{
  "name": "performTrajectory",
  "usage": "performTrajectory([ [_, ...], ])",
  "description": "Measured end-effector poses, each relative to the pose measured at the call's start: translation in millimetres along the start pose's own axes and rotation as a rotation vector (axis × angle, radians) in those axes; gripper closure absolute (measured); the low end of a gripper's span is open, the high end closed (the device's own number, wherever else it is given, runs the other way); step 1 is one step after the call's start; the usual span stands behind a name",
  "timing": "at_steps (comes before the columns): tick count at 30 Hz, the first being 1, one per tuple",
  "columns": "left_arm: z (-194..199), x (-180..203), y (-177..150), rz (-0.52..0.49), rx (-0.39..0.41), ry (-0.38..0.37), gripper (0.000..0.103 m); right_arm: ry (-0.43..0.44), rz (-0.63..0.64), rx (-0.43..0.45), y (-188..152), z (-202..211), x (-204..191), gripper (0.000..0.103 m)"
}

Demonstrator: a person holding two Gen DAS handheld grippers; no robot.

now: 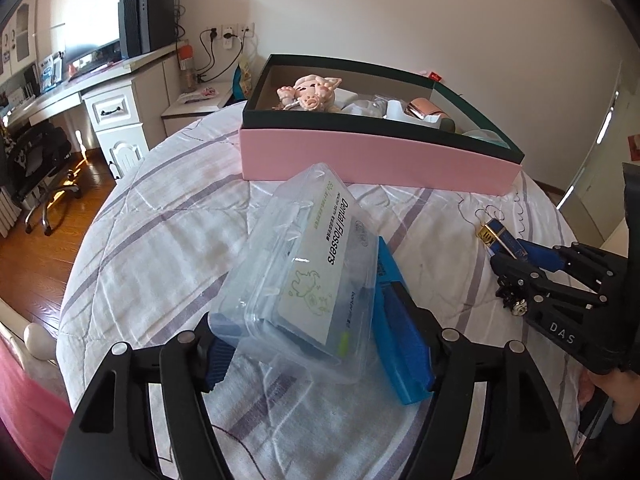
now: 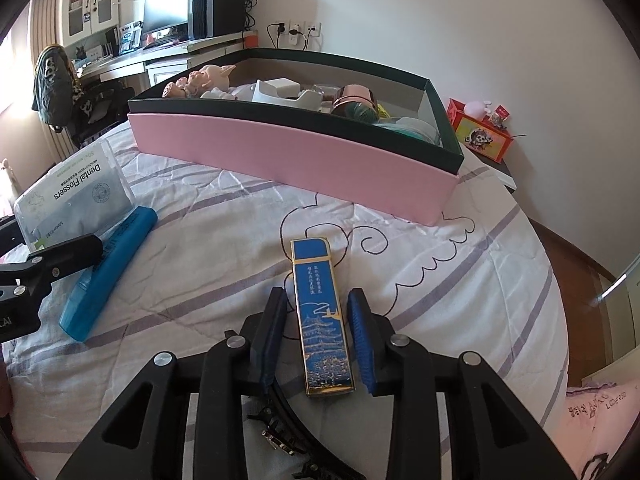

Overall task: Organize rigid objects
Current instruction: 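Grasp the dental flossers case with the left gripper while the right grasps the blue-and-gold box, then lift the flossers case with the left gripper while the right lifts the blue box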

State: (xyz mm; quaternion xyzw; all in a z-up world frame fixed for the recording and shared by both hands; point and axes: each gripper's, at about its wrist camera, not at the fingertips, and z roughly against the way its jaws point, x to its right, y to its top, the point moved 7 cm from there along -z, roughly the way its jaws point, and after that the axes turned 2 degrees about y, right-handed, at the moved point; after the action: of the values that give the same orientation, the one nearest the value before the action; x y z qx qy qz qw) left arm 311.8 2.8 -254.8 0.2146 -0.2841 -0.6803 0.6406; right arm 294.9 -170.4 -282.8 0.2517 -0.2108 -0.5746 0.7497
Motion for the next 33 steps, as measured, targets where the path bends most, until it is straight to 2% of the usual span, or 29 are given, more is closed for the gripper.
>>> performTrajectory([
  [3, 2.9, -11.1, -1.5, -0.011, 0.008, 0.03, 0.031, -0.007, 0.002, 0.0, -0.4, 0.3, 0.1, 0.073],
  [6, -4.3, -17.3, -7.2, -0.037, -0.026, 0.078, 0.029, -0.018, 0.003, -0.002, 0.3, -0.5, -1.6, 0.073],
  [9, -5.9, -16.1, -6.2, -0.055, -0.028, 0.094, 0.023, -0.029, 0.008, -0.004, 2.2, -2.3, -3.0, 0.073],
  [11, -8.7, -15.2, -5.2, -0.065, -0.036, 0.099, 0.023, -0.03, 0.006, -0.002, 3.3, -3.3, -2.8, 0.073],
  [12, -8.4, -14.9, -4.4, -0.064, -0.033, 0.096, 0.03, -0.03, 0.007, 0.0, 3.4, -3.6, -2.9, 0.073],
  [13, -7.5, -14.7, -3.8, -0.065, -0.028, 0.093, 0.041, -0.026, 0.009, 0.001, 3.3, -2.9, -3.7, 0.077],
  [15, -6.2, -14.8, -3.0, -0.064, -0.021, 0.09, 0.041, -0.024, 0.015, 0.01, 2.7, -0.7, -5.8, 0.082],
  [17, -3.2, -14.3, -3.3, -0.069, -0.007, 0.086, 0.041, -0.036, 0.02, 0.024, 3.1, 2.8, -6.7, 0.082],
  [23, 36.9, -10.1, 3.7, -0.06, 0.139, 0.072, 0.041, -0.035, -0.045, 0.167, 8.2, 39.8, -6.4, 0.082],
  [28, 99.2, 2.3, 17.6, -0.046, 0.323, 0.049, 0.041, -0.046, -0.102, 0.36, 15.0, 97.9, -16.4, 0.082],
  [33, 165.5, 16.8, 26.8, -0.056, 0.492, 0.056, 0.041, -0.07, -0.1, 0.567, 23.6, 169.7, -41.8, 0.082],
])
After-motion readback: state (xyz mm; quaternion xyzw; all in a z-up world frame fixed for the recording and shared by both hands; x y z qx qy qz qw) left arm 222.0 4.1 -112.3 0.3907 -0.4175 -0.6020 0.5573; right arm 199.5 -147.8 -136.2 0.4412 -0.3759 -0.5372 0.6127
